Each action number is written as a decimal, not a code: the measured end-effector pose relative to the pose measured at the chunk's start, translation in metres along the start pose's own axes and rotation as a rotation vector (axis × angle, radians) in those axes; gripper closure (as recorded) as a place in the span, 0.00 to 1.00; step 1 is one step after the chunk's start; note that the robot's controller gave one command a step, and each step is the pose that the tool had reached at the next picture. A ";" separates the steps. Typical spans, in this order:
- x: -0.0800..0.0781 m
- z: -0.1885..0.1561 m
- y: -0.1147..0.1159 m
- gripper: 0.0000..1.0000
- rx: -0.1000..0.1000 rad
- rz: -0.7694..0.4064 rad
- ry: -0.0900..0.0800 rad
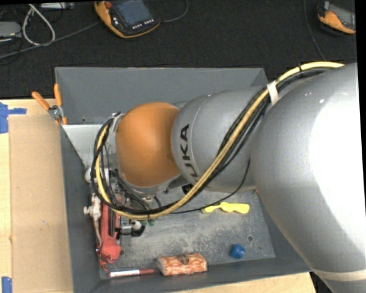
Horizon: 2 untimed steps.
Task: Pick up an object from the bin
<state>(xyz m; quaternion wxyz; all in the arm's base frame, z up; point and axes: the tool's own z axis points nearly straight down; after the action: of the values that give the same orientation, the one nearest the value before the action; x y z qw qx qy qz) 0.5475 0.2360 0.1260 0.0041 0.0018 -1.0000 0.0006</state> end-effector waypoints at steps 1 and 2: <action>-0.002 -0.005 -0.001 0.00 -0.002 0.006 -0.006; -0.023 0.035 -0.018 0.00 -0.001 -0.353 -0.006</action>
Offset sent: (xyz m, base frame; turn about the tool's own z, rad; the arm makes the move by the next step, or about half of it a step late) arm 0.0318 -0.0286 -0.0560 -0.5091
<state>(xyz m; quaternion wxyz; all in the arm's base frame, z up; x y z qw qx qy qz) 0.5702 0.2180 0.0906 0.0010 0.1771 -0.9842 -0.0007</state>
